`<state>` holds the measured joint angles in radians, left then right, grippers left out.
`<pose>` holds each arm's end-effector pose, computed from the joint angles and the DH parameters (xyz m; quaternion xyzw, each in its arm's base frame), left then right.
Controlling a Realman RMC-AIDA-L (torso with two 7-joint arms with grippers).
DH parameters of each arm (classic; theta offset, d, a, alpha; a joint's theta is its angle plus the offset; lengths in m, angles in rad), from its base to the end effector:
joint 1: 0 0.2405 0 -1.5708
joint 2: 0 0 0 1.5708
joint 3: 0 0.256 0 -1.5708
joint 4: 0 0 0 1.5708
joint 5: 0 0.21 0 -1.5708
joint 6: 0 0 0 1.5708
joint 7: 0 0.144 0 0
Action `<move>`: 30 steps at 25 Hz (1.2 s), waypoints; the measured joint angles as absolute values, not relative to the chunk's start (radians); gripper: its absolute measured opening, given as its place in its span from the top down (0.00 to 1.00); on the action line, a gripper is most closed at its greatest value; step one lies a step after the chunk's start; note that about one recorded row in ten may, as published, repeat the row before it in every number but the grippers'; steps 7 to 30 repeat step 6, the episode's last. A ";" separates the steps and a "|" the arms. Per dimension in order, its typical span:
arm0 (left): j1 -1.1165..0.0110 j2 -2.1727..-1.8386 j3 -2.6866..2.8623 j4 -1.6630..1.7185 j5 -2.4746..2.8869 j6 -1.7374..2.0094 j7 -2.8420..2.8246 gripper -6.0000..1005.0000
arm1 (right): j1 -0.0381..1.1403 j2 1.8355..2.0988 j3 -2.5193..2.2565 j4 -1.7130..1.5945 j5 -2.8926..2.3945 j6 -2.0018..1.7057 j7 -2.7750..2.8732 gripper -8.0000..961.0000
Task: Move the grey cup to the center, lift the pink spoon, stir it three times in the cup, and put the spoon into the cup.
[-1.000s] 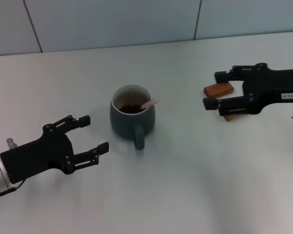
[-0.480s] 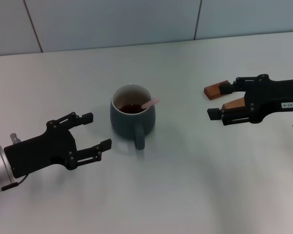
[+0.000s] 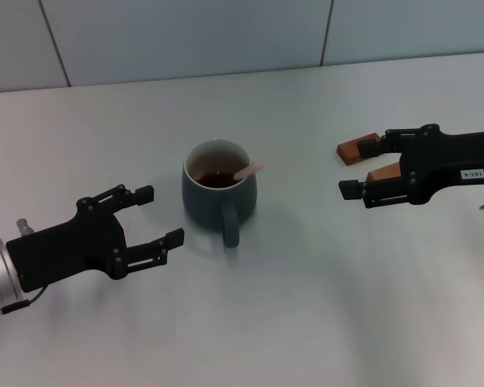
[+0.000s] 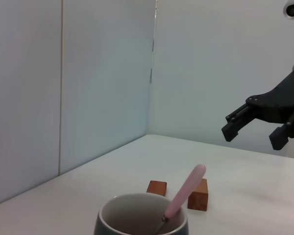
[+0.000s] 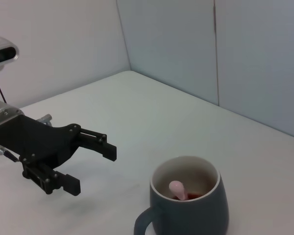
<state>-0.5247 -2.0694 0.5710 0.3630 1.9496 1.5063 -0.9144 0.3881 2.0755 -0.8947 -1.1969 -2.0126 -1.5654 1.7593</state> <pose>-0.2808 0.3099 -0.0315 -0.9313 -0.1325 -0.2831 0.1872 0.2373 0.3314 0.0580 -0.9498 0.2113 0.1467 0.1783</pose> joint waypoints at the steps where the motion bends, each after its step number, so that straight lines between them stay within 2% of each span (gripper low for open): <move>1: -0.525 -2.069 0.571 0.363 1.950 1.506 -0.914 0.16 | 0.388 2.075 -0.895 -1.197 -2.013 -1.565 1.759 0.15; 30: -0.523 -2.069 0.577 0.364 1.950 1.506 -0.920 0.16 | 0.388 2.075 -0.894 -1.195 -2.013 -1.567 1.765 0.15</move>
